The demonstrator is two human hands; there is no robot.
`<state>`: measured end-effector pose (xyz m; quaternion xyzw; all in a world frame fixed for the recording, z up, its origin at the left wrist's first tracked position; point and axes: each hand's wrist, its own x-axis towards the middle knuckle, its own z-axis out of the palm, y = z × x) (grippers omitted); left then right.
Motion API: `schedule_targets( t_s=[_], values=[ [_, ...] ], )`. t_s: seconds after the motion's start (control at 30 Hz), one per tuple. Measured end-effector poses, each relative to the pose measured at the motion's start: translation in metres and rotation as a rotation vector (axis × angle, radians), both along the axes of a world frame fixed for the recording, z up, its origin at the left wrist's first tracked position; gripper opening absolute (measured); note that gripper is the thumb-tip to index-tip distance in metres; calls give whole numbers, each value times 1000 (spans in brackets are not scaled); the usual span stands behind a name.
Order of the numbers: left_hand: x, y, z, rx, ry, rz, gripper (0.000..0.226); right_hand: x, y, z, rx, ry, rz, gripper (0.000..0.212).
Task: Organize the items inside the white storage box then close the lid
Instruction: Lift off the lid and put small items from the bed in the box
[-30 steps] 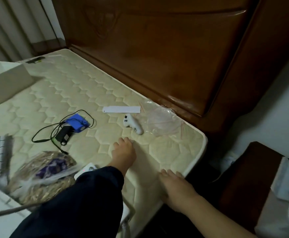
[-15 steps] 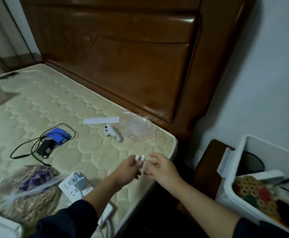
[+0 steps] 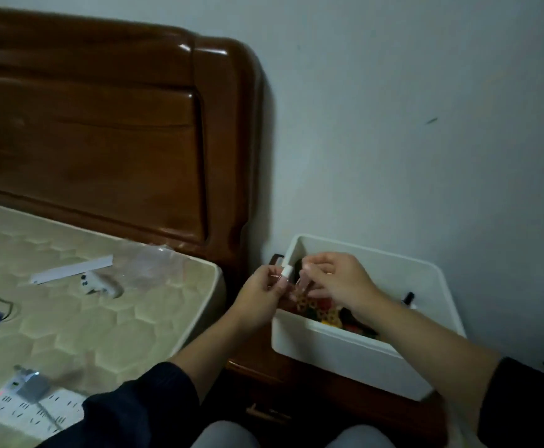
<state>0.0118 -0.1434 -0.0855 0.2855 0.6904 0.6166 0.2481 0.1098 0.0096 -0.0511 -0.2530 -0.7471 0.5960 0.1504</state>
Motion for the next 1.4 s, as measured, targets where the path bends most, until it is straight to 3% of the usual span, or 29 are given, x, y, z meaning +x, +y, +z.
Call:
schedule_targets(
  t_s=[0.2,0.37,0.5,0.63,0.77,1.03,1.13,1.4],
  values=[
    [54,85,-6,-61,106,-13,9,102,87,9,-52,79,-258,19],
    [88,129,-24,-120,180,-138,11,162,136,-4,120,71,-464,8],
    [99,151,-40,-197,221,-179,12,173,160,-17,329,-101,-520,13],
    [94,169,-50,-216,226,-246,16,155,172,-29,495,-237,-390,17],
    [80,186,-60,-175,147,-229,13,128,191,-45,697,-532,-175,14],
    [52,216,-81,-199,203,-203,11,56,229,-63,707,-1071,-13,41],
    [46,221,-91,-257,171,-223,12,48,234,-80,813,-1130,30,30],
    [44,222,-96,-331,217,-277,18,45,232,-96,956,-1174,115,41]
  ],
)
